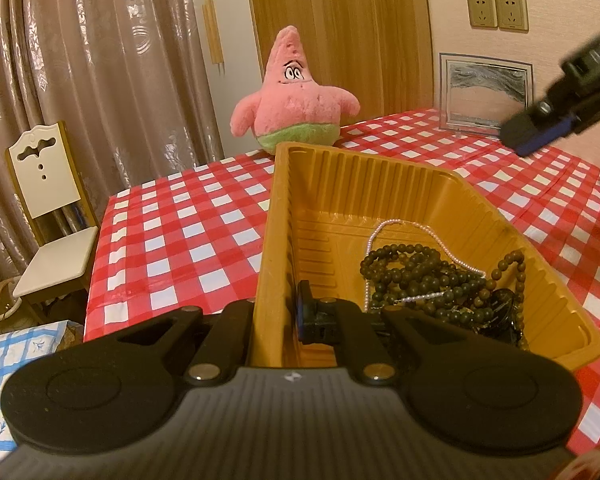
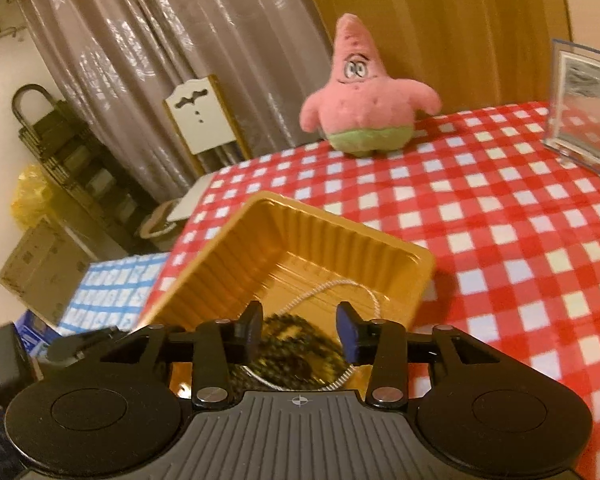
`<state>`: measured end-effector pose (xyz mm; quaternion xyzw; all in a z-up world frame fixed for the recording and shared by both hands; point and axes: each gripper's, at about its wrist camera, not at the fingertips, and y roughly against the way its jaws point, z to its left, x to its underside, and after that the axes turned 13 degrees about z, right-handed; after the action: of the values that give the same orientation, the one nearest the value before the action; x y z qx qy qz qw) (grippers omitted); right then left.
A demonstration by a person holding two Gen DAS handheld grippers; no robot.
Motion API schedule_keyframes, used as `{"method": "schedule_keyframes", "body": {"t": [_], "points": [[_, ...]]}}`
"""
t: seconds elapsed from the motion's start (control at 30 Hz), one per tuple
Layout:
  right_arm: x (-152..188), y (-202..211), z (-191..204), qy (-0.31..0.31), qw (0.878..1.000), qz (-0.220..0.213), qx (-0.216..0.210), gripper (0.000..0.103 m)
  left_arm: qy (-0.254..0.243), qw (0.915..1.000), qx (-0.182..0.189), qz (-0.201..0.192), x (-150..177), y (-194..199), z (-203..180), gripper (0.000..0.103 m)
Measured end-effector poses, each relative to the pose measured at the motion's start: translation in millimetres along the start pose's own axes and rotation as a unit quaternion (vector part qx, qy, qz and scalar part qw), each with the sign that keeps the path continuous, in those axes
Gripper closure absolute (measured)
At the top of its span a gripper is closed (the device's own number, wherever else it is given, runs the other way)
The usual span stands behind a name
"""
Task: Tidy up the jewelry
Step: 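Lower the pearl necklace into the tray and open the right gripper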
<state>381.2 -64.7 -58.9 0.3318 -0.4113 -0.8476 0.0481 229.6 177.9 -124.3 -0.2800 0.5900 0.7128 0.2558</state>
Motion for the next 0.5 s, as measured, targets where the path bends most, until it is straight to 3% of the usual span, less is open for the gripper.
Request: {"method": "schedule_keyframes", "body": {"t": [0.5], "points": [[54.4, 11.2, -40.6, -0.039, 0.993, 0.038, 0.108, 0.047, 0.0, 1.0, -0.002, 0.0, -0.4, 0.5, 0.4, 0.098]]}}
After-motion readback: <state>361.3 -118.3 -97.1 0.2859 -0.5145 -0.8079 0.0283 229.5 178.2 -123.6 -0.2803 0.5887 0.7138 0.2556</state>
